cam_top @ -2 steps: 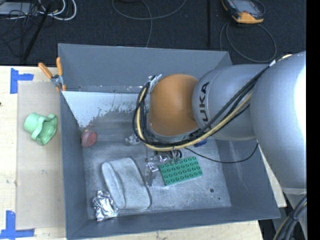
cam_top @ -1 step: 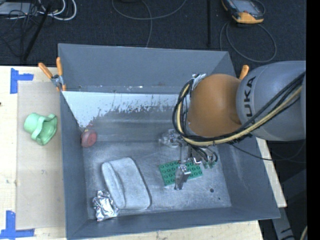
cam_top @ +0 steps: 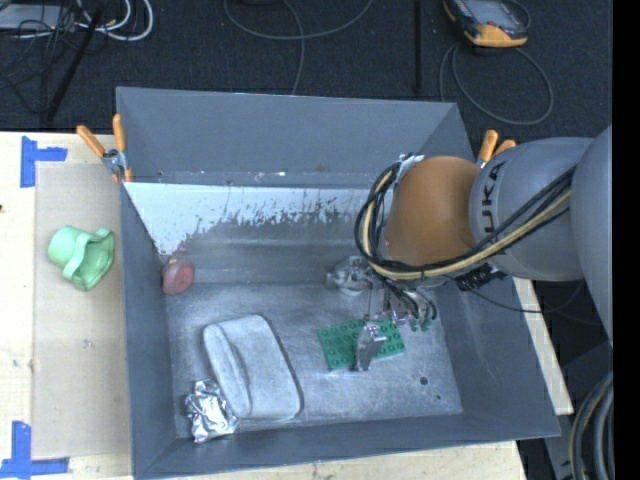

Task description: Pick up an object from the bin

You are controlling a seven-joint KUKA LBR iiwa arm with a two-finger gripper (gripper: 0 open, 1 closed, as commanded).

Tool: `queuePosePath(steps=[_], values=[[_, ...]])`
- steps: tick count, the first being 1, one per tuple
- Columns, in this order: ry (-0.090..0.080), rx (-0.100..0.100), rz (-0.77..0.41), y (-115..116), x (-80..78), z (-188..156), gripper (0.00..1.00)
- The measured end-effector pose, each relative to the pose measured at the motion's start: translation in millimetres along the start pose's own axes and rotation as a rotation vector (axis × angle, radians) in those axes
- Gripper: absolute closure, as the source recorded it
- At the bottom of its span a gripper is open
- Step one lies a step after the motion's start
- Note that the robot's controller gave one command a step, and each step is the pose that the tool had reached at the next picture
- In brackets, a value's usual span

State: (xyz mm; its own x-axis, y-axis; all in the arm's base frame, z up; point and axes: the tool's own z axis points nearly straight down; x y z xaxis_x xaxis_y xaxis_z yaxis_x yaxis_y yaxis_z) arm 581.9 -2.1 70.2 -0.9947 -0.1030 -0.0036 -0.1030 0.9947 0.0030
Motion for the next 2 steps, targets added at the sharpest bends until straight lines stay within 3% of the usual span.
queuePosePath(steps=[1, 2], values=[[-0.01, 0.001, 0.001, 0.4, -3.1, -6.6, 1.0], [-0.006, 0.004, -0.031, -13.5, -24.2, -152.2, 1.0]])
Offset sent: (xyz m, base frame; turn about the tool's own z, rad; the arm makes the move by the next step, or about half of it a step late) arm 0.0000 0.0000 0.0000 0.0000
